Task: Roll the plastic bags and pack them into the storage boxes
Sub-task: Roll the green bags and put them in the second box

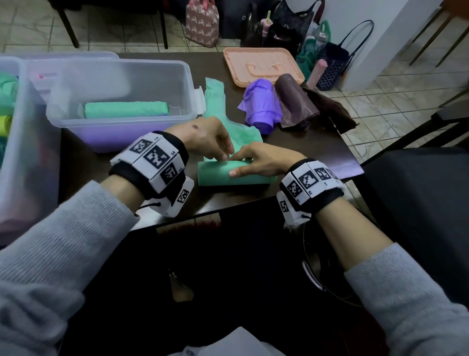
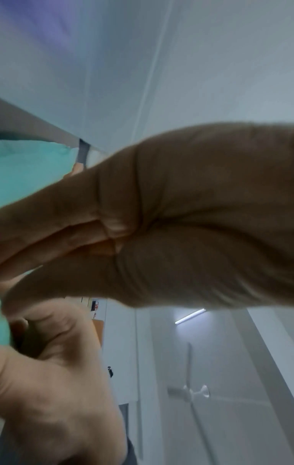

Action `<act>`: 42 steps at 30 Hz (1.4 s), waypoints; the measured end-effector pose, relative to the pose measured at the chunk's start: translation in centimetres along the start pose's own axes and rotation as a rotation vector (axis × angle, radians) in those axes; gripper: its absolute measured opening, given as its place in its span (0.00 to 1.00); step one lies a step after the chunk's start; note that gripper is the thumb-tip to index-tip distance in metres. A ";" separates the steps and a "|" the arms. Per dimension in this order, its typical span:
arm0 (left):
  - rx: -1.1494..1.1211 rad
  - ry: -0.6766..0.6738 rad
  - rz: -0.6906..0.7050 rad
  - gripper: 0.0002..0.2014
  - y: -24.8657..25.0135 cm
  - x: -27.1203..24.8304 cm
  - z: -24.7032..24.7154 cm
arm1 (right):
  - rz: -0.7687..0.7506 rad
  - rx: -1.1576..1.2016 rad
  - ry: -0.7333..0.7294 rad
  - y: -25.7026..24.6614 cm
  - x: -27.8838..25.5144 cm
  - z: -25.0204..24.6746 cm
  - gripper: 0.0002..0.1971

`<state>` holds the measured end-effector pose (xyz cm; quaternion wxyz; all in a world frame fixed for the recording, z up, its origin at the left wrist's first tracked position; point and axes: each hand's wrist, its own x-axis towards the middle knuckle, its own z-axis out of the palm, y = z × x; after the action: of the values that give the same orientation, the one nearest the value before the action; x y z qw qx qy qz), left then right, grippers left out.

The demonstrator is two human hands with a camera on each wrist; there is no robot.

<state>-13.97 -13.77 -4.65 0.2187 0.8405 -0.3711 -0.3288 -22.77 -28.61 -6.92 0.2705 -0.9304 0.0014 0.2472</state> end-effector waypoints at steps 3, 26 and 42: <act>0.079 -0.097 -0.003 0.23 0.1 -0.4 -0.2 | 0.032 0.000 0.040 0.3 0.7 -0.2 0.20; 0.371 -0.313 -0.140 0.31 0.3 1.2 -0.1 | 0.171 -0.352 0.221 -3.4 -2.0 4.7 0.28; 0.381 0.028 -0.070 0.30 1.1 -0.6 1.6 | 0.251 0.055 -0.006 -0.6 -0.1 -0.4 0.29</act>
<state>-15.96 -14.19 -4.89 0.0494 0.8835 -0.3941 -0.2484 -22.60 -28.29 -6.24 0.2630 -0.9144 0.1241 0.2816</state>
